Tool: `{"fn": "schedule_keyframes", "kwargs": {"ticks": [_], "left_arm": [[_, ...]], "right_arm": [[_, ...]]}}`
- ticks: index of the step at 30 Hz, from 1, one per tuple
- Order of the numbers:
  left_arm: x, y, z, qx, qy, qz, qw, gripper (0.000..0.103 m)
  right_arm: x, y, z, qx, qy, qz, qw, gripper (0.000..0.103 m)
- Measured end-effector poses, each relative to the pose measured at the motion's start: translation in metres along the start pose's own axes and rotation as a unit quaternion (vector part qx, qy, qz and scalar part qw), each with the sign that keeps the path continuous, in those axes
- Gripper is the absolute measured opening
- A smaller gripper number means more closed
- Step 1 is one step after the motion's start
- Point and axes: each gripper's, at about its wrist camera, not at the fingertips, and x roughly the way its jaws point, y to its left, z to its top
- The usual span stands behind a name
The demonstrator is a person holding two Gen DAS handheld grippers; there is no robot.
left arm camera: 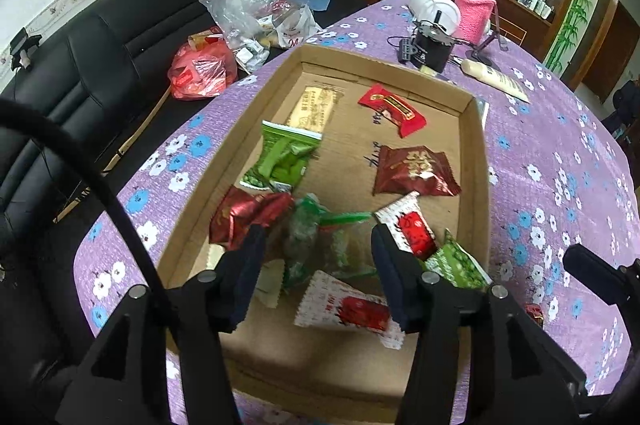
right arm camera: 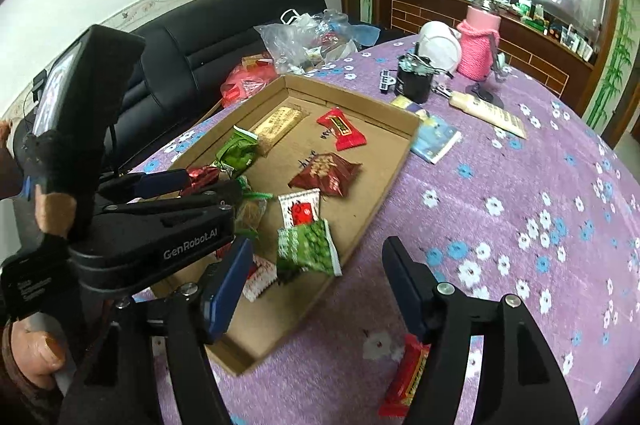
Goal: Organize snacks
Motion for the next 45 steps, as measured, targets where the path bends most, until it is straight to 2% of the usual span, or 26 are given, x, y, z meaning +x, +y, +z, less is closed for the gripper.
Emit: {"fn": "schedule_keyframes", "kwargs": {"ticks": [18, 34, 39, 45], "left_arm": [[-0.022, -0.042, -0.03, -0.01, -0.034, 0.033, 0.9988, 0.063], [-0.067, -0.09, -0.085, -0.024, -0.054, 0.035, 0.9976, 0.066], [-0.081, -0.088, -0.096, -0.03, -0.057, 0.042, 0.997, 0.072], [-0.084, -0.076, -0.098, -0.023, -0.065, 0.042, 0.9968, 0.073]], "right_arm": [[-0.038, -0.047, -0.049, 0.02, -0.006, 0.035, 0.999, 0.068], [-0.067, -0.086, -0.111, 0.012, -0.002, 0.047, 0.999, 0.072], [-0.069, -0.082, -0.118, 0.002, 0.0, 0.046, 0.999, 0.072], [-0.069, -0.064, -0.109, -0.011, -0.008, 0.044, 0.999, 0.072]]}}
